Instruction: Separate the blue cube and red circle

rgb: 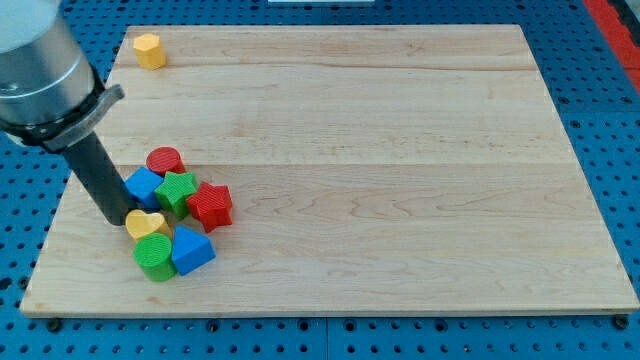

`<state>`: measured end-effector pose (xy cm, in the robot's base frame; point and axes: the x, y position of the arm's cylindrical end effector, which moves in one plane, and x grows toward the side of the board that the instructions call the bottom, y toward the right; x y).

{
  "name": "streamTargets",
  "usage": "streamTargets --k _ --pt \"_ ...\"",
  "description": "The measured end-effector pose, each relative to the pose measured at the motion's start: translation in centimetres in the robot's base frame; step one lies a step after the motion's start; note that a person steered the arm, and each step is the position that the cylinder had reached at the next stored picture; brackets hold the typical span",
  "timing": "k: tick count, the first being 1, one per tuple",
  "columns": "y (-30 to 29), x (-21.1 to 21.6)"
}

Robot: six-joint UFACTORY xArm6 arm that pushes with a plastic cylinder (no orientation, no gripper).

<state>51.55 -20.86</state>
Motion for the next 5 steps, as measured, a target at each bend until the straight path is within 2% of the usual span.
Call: streamTargets --k 2,3,4,5 --pt "1.0 -7.2" --pt "1.5 -9.2" --pt "9.3 -13.0" --pt "16.0 -12.6"
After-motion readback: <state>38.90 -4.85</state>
